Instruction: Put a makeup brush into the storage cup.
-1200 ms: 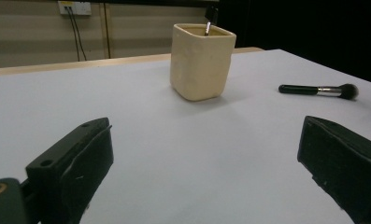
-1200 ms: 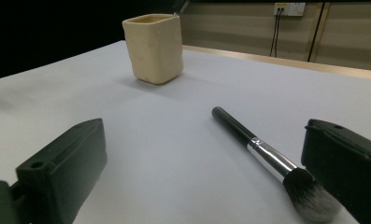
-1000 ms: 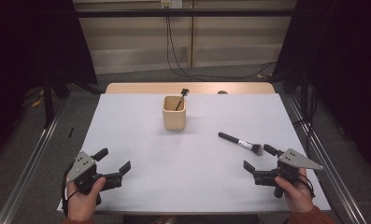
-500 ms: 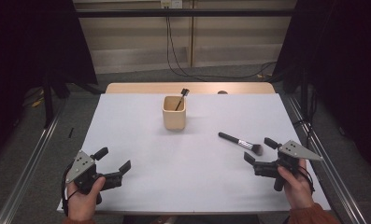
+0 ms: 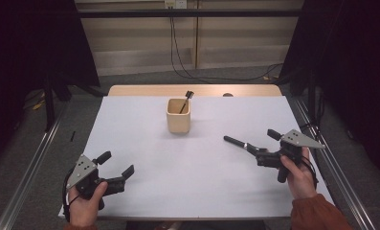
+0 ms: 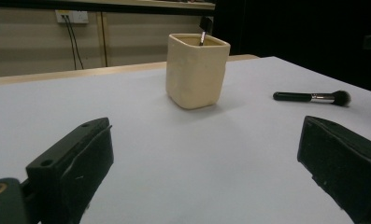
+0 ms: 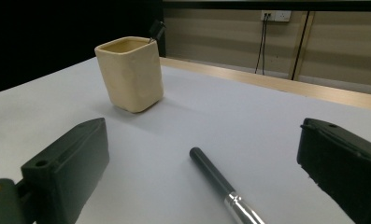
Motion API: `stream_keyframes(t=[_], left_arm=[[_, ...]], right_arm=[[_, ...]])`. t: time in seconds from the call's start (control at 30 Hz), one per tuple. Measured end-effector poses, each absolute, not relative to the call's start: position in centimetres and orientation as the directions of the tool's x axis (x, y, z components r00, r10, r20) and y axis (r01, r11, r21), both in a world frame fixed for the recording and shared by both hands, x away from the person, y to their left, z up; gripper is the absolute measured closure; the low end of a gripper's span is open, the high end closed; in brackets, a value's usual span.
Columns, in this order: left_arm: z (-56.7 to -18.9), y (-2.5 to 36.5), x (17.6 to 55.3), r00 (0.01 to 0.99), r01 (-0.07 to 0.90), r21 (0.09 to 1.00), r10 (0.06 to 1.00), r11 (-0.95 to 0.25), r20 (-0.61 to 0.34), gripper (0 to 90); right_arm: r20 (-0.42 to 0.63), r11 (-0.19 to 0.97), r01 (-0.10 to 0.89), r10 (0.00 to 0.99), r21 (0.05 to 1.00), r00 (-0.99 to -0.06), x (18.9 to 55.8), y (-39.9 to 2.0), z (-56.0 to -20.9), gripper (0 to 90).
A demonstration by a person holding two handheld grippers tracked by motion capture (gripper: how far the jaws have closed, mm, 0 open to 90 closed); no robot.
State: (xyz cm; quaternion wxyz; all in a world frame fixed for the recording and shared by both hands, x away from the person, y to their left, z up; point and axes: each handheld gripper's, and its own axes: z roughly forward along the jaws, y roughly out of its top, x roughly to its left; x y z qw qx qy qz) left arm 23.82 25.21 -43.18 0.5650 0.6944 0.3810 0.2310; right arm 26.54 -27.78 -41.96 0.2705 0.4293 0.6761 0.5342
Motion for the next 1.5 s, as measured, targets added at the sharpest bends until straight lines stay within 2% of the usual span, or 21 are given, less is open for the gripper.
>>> stream_keyframes(t=[0.73,1.17,1.5], left_arm=[[-43.2,25.2,23.8,0.600,0.270,0.959,0.794,-0.083,-0.100,3.6],[-43.2,25.3,23.8,0.598,0.274,0.959,0.794,-0.077,-0.107,3.6],[-43.3,25.4,23.9,0.596,0.277,0.958,0.796,-0.079,-0.106,3.6]], right_arm=[[0.075,0.107,0.350,0.880,0.930,-0.470,31.6,-28.0,-40.4,0.2],[0.029,0.225,0.433,0.861,0.873,-0.508,34.7,-27.9,-39.7,0.3],[0.009,0.341,0.517,0.828,0.785,-0.561,36.1,-28.0,-40.1,1.7]])
